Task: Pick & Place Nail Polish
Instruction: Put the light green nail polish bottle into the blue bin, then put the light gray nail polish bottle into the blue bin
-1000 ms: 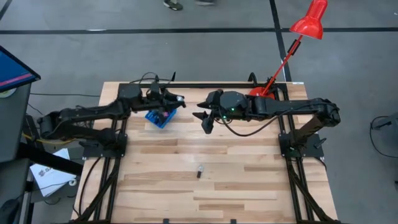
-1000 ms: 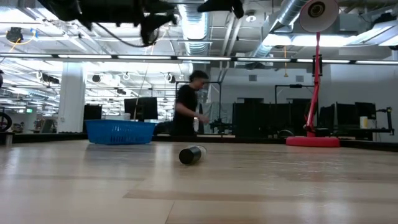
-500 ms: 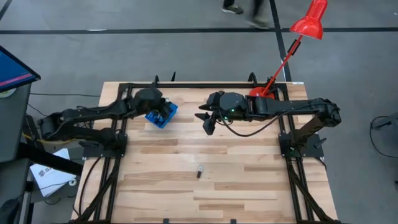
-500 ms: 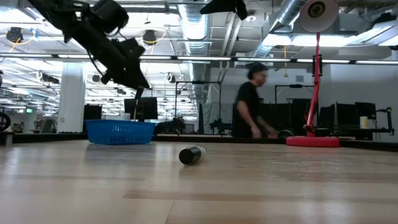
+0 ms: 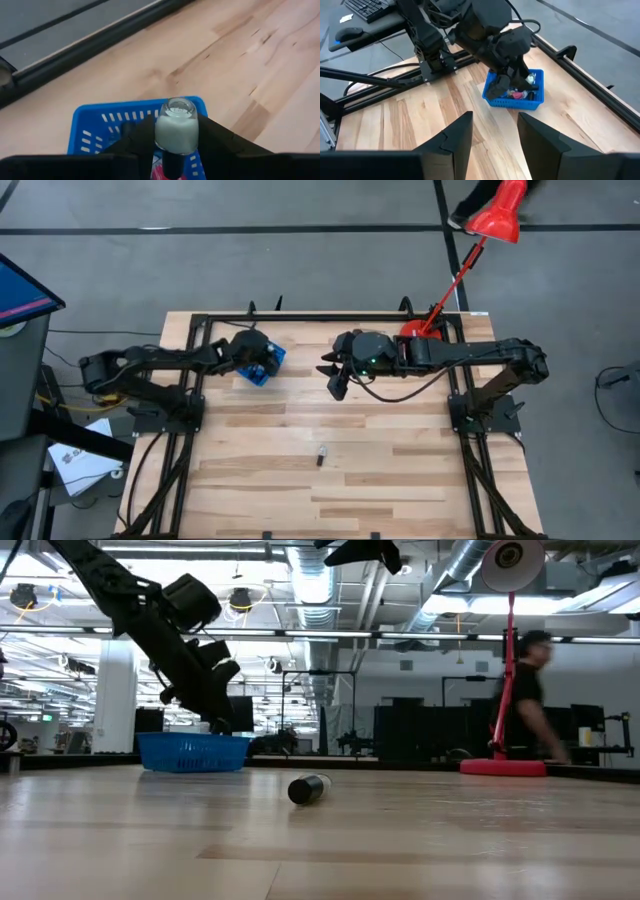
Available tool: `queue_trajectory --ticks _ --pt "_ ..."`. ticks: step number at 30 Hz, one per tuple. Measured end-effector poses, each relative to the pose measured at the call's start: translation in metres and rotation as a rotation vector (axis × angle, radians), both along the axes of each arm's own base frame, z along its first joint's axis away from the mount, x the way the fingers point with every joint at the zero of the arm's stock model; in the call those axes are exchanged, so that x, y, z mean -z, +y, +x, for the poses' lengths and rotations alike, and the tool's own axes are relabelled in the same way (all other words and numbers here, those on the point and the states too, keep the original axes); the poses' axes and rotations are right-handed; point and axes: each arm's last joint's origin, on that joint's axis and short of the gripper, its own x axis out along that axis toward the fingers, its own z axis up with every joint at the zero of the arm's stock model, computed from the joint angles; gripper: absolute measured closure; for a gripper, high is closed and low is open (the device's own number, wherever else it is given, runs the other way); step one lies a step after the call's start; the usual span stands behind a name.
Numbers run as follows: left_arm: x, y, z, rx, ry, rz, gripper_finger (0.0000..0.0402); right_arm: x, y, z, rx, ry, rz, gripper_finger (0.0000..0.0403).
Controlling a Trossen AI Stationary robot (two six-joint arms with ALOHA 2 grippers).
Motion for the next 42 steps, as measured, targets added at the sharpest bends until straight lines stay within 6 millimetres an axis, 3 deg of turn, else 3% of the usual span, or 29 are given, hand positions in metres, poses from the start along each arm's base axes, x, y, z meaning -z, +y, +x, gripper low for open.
queue_trajectory --ticks 7,19,24,27,32,37,42 --pt "0.008 0.002 0.004 -0.004 0.005 -0.010 0.0281 0.001 0.000 -0.001 0.000 0.012 0.000 0.0257" --pt "0.010 0.001 0.006 0.025 -0.012 -0.052 0.0141 0.008 0.000 -0.005 0.022 0.084 0.033 0.0204" --pt "-0.011 -0.010 0.003 0.059 -0.182 -0.136 0.0113 0.013 0.007 -0.009 0.023 0.143 0.059 0.0186" --pt "-0.034 -0.029 0.002 0.163 -0.305 -0.151 0.0116 0.018 0.017 -0.014 0.013 0.211 0.076 0.0185" --pt "-0.058 -0.078 0.003 0.477 -0.387 -0.143 0.0128 0.036 0.033 -0.022 0.021 0.317 0.072 0.0194" --pt "-0.056 -0.133 0.009 0.869 -0.305 -0.003 0.0132 0.054 0.048 -0.032 0.003 0.434 0.047 0.0202" --pt "-0.040 -0.164 0.023 1.047 -0.245 0.089 0.0131 0.065 0.064 -0.040 -0.020 0.489 0.051 0.0204"
